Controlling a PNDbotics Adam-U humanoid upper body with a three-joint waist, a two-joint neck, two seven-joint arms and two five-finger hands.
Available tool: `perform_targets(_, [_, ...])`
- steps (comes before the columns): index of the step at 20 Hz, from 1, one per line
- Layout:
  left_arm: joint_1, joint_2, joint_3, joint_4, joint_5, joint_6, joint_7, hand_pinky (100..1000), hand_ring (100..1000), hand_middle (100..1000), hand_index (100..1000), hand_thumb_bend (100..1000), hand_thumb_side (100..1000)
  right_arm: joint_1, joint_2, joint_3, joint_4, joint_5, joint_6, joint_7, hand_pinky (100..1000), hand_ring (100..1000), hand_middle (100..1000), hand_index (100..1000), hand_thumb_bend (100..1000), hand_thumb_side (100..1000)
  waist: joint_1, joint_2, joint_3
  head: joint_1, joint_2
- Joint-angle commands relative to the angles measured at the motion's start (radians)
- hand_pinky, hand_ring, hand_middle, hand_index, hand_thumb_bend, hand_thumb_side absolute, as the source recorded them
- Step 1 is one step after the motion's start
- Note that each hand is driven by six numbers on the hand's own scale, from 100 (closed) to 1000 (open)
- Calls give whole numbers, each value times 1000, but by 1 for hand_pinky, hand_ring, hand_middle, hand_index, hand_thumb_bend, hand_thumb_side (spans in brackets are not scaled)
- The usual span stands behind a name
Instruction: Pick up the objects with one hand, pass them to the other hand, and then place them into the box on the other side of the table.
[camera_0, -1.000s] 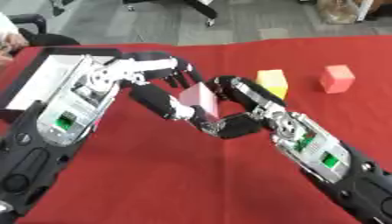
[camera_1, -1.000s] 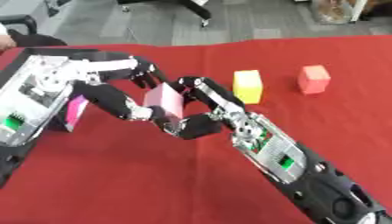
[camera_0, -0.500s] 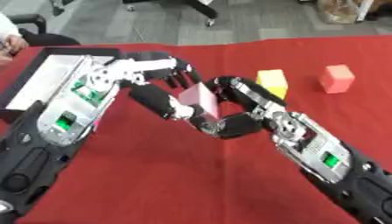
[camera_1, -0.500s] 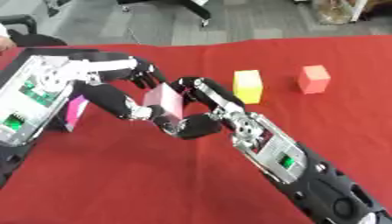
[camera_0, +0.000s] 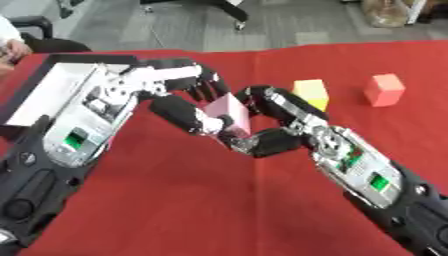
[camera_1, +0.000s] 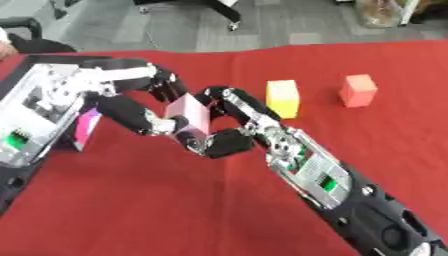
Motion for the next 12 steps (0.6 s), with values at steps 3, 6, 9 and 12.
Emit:
perform_targets(3, [-14, 12, 6, -6, -11, 148, -141, 821, 748, 696, 737, 181, 294, -18, -5, -13, -34, -9, -3, -8, 760, 514, 498, 592, 178, 100, 13, -6, 0, -2, -2])
perform_targets(6, [-15, 11, 6, -6, -19, 151, -139, 812, 738, 681, 726, 131, 278, -19, -4, -14, -33, -12, -7, -10, 759, 515, 501, 600, 200, 100, 13, -5, -1, -3, -2])
perform_targets(9, [-16, 11, 4, -5, -29, 153, -135, 798, 715, 662, 714, 100, 248, -20, -4, -14, -32, -13, -10, -10, 759, 516, 504, 604, 223, 100, 14, -5, -1, -4, -2])
perform_targets(12, [-19, 11, 5, -13, -60, 153, -119, 773, 679, 623, 683, 100, 212, -20, -4, -17, -31, -13, -16, -12, 762, 525, 516, 617, 292, 100, 14, -3, -2, -4, -2])
